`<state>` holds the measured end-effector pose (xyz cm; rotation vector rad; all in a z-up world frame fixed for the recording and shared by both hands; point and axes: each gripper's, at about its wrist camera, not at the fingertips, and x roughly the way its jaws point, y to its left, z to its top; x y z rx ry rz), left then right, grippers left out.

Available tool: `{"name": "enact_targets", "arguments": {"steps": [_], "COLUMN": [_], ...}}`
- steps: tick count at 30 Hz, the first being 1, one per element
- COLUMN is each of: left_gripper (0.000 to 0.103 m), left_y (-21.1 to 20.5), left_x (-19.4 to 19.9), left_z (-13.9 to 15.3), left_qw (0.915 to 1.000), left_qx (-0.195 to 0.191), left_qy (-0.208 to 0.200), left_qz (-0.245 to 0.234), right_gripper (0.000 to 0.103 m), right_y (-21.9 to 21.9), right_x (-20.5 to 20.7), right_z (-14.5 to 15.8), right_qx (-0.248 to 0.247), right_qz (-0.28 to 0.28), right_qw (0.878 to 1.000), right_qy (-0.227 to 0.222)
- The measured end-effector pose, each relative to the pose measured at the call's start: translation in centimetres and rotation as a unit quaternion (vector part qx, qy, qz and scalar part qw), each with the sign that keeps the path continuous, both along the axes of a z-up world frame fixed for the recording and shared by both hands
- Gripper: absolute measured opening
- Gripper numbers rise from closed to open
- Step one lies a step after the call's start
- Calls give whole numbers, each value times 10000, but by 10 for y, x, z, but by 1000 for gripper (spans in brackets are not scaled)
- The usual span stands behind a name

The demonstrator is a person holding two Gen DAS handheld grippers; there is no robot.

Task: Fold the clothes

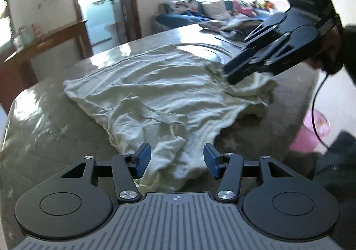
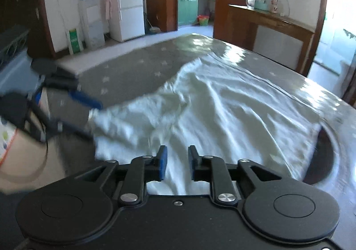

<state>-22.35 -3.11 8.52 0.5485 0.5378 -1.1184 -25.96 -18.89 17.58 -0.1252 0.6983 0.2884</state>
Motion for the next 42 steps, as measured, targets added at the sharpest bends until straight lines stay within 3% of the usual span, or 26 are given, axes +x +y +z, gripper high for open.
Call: {"name": "enact_targets", "arguments": {"steps": [5, 14, 17, 18, 19, 22, 26, 35, 39, 42], "left_gripper": [54, 54, 47, 41, 30, 13, 10, 10, 10, 10], "left_y": [-7, -21, -24, -25, -27, -30, -27, 14, 31, 37], "left_x": [-4, -4, 0, 3, 6, 9, 7, -23, -40, -55], "left_z": [-14, -33, -33, -33, -34, -34, -29, 12, 25, 34], "left_qw": [9990, 9961, 9958, 9956, 9955, 9956, 9967, 9996, 9998, 9998], "left_qx": [368, 756, 761, 770, 757, 748, 629, 108, 34, 48], "left_qy": [-69, -227, -212, -183, -104, -53, -113, -94, -95, -149], "left_qz": [-248, -405, -455, -497, -562, -559, -495, -250, -143, -128], "right_gripper": [37, 36, 35, 28, 16, 7, 6, 6, 6, 6], "right_y": [-2, 11, 11, 11, 11, 11, 9, 16, 23, 33], "right_x": [-37, -35, -29, -27, -25, -22, -30, -75, -103, -119], "right_z": [-22, -48, -52, -52, -52, -53, -47, -15, -4, 3], "right_qx": [-534, -978, -976, -965, -924, -854, -811, -671, -398, -521], "right_qz": [87, 299, 383, 403, 406, 340, 302, 288, 208, 289], "right_qw": [9979, 9941, 9939, 9939, 9942, 9950, 9960, 9972, 9986, 9979], "right_qy": [359, 354, 345, 341, 362, 379, 208, -189, -281, -270]}}
